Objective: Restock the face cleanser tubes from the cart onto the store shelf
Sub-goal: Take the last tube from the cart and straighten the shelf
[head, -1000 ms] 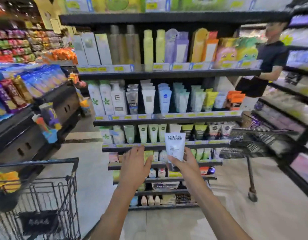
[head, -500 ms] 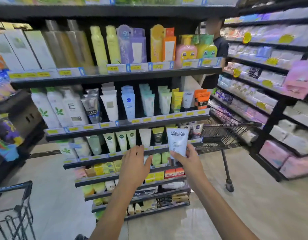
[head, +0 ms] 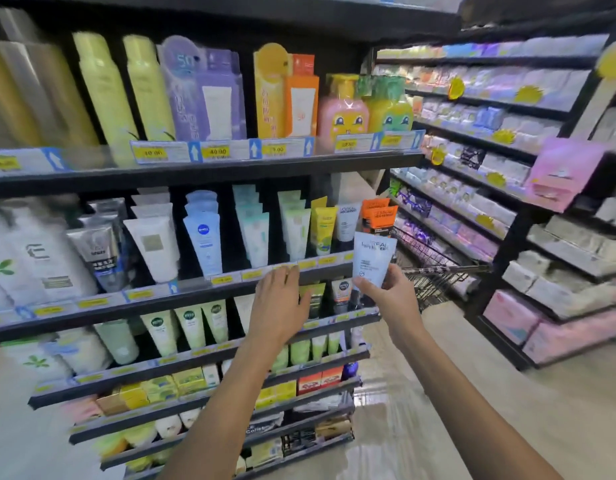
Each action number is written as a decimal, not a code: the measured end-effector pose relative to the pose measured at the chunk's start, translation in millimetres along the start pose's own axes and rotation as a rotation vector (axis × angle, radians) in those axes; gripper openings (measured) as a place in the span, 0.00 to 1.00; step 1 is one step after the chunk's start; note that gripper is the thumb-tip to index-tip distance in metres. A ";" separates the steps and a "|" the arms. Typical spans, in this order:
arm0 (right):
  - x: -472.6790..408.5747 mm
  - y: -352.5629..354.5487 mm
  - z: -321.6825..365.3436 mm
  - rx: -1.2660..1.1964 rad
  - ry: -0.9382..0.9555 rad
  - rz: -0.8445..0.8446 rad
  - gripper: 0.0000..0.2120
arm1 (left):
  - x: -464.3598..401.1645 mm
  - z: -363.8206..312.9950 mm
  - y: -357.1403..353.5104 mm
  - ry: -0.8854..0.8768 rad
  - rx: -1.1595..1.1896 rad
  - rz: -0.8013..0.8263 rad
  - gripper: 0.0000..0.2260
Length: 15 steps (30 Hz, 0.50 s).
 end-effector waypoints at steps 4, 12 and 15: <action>-48.0 0.5 5.3 0.094 0.043 -0.039 0.21 | -29.5 3.1 -14.0 -0.014 -0.028 0.006 0.25; -124.7 -12.6 21.9 0.264 0.114 -0.094 0.23 | -60.6 19.4 -28.5 0.035 -0.090 -0.032 0.23; -143.9 -21.0 21.9 0.282 0.148 -0.090 0.23 | -61.6 22.3 -33.6 0.042 -0.117 -0.036 0.24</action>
Point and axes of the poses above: each hand's wrist, its own x-axis away from the middle knuckle, its own y-axis out of the back of the hand, z = x × y, the point moved 7 cm from there along -x, towards the middle knuckle, and after that the axes turned 11 degrees about x, right-handed, at the moved point
